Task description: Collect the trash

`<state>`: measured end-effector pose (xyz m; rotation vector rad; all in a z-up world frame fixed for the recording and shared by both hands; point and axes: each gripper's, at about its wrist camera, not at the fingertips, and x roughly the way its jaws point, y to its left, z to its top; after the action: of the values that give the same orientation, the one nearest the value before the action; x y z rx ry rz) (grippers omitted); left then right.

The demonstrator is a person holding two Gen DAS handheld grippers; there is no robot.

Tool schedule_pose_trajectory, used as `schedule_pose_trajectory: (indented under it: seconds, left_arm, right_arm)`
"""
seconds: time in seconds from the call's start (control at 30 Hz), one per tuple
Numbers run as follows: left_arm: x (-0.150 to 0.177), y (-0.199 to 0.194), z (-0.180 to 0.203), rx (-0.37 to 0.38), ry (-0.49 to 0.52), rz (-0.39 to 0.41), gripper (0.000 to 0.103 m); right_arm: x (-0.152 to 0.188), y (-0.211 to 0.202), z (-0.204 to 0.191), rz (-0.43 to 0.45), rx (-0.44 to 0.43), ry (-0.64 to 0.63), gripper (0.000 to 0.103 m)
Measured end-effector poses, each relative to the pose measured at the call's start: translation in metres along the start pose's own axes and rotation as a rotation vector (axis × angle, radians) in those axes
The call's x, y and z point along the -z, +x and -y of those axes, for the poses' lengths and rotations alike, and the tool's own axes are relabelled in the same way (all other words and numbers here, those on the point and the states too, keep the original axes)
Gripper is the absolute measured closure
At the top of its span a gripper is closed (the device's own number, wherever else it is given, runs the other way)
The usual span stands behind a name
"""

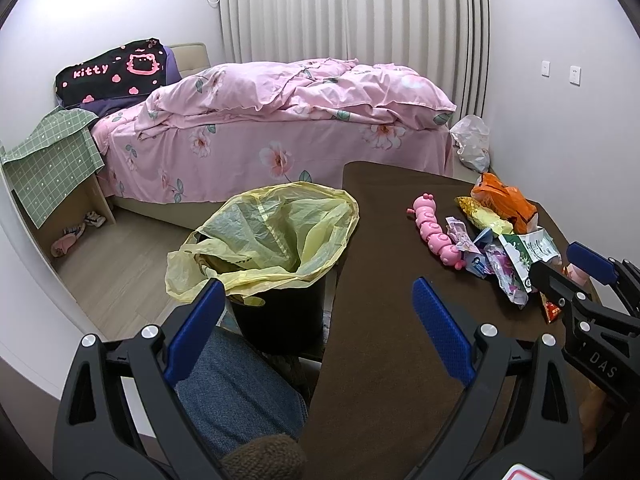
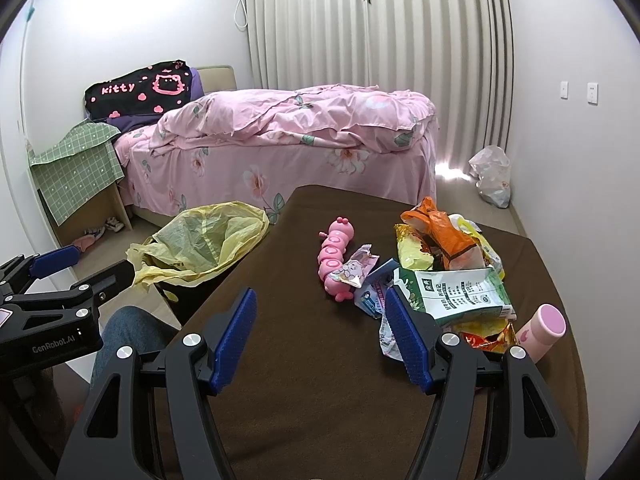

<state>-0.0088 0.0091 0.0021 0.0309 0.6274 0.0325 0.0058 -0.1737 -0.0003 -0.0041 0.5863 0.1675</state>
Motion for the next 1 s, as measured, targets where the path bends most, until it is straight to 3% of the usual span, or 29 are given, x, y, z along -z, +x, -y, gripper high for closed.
schedule_pose_trajectory:
  seconds: [0.8,1.0]
  left_arm:
    - [-0.001,-0.001,-0.005,-0.002,-0.002,0.002,0.013]
    - [-0.001,0.006,-0.003,0.033,0.008,0.008,0.013]
  right_arm:
    - [-0.001,0.000,0.001,-0.001,0.001,-0.001,0.040]
    - [0.002,-0.005,0.024,0.007,0.054,0.006,0.040]
